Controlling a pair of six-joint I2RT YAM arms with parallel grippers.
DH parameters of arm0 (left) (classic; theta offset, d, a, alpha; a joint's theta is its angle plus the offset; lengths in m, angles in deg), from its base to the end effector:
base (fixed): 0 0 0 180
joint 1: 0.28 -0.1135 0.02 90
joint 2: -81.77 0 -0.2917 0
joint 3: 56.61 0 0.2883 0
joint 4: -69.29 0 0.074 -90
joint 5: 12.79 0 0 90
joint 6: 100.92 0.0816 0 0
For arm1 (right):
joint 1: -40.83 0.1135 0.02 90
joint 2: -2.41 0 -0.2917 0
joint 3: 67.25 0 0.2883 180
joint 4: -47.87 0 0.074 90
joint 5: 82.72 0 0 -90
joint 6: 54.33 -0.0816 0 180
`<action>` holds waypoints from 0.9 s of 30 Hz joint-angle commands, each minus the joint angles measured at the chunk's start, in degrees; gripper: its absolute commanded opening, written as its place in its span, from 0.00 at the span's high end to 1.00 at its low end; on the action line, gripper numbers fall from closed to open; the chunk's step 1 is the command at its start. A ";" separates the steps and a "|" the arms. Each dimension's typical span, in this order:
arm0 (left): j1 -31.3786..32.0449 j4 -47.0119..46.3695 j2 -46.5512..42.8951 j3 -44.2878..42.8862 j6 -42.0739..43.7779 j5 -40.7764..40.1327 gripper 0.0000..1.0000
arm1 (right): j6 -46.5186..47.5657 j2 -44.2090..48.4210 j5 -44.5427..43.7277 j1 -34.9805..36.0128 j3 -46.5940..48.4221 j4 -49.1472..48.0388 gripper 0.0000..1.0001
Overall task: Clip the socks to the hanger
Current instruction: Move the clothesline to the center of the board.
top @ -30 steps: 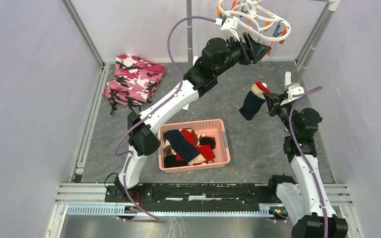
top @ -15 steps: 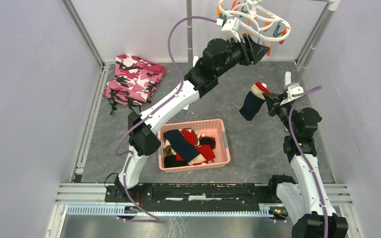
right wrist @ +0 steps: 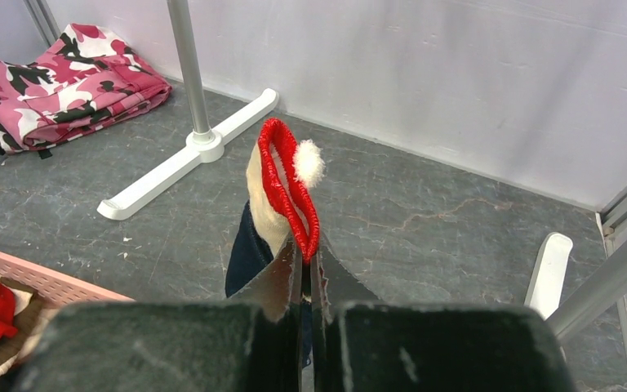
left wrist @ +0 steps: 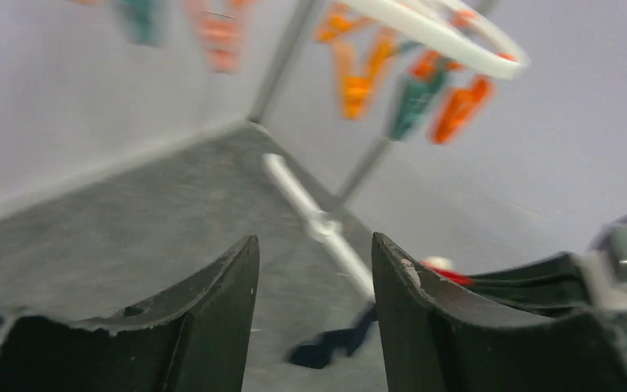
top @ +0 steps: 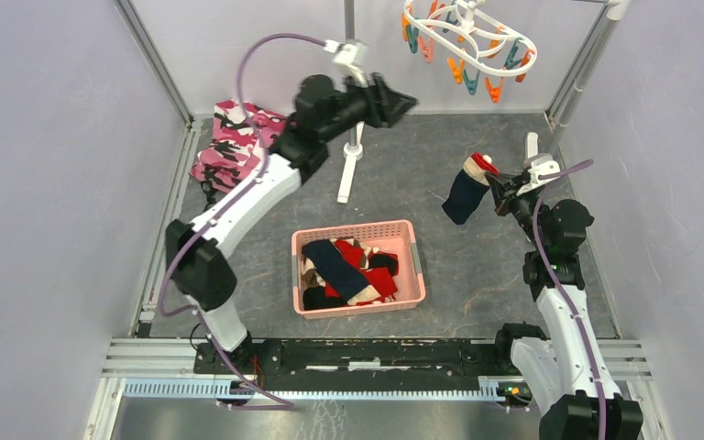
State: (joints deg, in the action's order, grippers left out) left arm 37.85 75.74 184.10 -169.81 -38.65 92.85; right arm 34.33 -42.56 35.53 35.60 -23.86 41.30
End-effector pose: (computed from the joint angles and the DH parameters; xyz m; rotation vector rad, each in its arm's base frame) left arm 0.3935 -0.3369 0.4646 0.3782 1.5585 -1.1144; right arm 0.2496 0.0159 0.3244 -0.3140 1.4687 0.3106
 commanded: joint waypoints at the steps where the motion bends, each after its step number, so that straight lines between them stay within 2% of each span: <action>1: -8.14 -8.66 -8.78 10.77 9.17 2.00 0.39 | -0.24 -0.31 0.78 0.32 -0.09 -2.01 1.00; 2: -9.61 -10.90 -10.12 13.28 11.66 -1.96 0.37 | -0.42 -0.60 1.18 0.31 0.08 -2.06 1.00; 4: -13.62 -15.49 -11.35 17.53 11.58 -2.54 0.33 | -0.41 -1.16 1.78 0.31 0.56 -1.85 1.00; 7: -20.24 -22.01 -9.57 20.52 7.70 1.26 0.31 | -0.40 -1.43 1.83 0.31 0.70 -2.01 1.00; 10: -23.79 -28.89 -5.50 19.81 5.34 6.50 0.28 | -0.73 -2.14 2.52 0.31 0.96 -2.28 1.00; 15: -23.98 -31.73 3.28 12.18 3.83 12.42 0.25 | -0.94 -3.29 3.34 0.31 1.36 -2.11 1.00; 18: -23.73 -32.39 6.81 8.93 2.96 13.28 0.24 | -1.22 -3.97 3.88 0.31 1.50 -2.33 1.00; 22: -22.84 -32.25 11.08 5.12 3.76 13.57 0.23 | -1.51 -4.83 4.57 0.31 1.84 -2.66 1.00; 27: -21.09 -32.13 15.70 0.27 7.66 10.25 0.24 | -1.70 -5.05 5.14 0.31 1.96 -2.69 1.00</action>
State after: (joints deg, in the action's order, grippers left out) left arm 15.47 47.63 197.36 -164.00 -33.73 104.32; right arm 33.83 -47.65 39.33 35.75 -23.88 41.12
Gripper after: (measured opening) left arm 0.765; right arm 0.022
